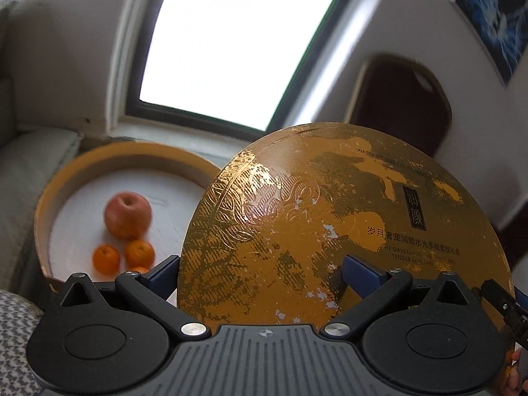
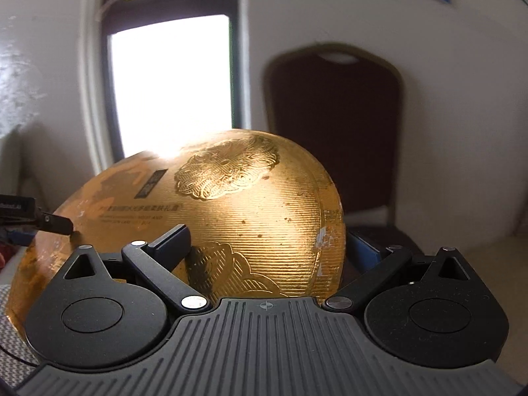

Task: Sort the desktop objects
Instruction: 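Swing the gold lid down over the box with the left tool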

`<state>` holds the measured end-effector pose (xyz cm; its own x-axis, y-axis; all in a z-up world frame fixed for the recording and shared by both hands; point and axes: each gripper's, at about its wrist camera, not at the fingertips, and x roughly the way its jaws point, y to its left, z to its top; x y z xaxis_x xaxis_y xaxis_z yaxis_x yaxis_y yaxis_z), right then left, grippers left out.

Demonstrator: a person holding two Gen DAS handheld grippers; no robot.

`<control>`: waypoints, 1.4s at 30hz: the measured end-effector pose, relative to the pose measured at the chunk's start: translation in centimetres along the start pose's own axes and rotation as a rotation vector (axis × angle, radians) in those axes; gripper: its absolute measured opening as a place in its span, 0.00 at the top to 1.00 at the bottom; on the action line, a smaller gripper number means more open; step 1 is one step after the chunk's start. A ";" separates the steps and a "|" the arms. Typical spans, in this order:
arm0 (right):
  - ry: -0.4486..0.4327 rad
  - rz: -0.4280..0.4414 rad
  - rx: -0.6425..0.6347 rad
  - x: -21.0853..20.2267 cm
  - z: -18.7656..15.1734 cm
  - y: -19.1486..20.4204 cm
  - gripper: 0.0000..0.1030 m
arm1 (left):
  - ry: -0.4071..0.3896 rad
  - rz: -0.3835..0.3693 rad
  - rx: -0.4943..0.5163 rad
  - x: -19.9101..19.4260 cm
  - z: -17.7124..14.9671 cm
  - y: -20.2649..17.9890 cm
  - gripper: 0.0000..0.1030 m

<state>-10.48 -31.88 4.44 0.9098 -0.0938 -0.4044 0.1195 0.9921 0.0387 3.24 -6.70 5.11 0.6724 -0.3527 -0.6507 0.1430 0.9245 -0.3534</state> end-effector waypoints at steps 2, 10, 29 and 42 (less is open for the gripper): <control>0.019 -0.019 0.029 0.0 -0.7 -0.6 0.04 | 0.023 -0.004 0.027 0.9 0.0 -0.2 0.02; 0.060 -0.077 0.101 0.5 -1.7 -2.4 0.04 | 0.071 -0.024 0.092 3.1 1.0 -1.1 0.02; 0.083 0.002 0.089 6.1 -0.6 0.2 0.04 | 0.064 0.047 0.080 1.8 2.1 2.1 0.02; 0.098 0.287 0.011 18.0 -0.1 10.6 0.04 | -0.026 0.288 -0.039 -0.1 5.3 13.3 0.03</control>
<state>7.10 -23.03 -2.49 0.8643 0.1996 -0.4618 -0.1326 0.9759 0.1736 8.94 6.42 4.03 0.6997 -0.0721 -0.7108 -0.0844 0.9796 -0.1825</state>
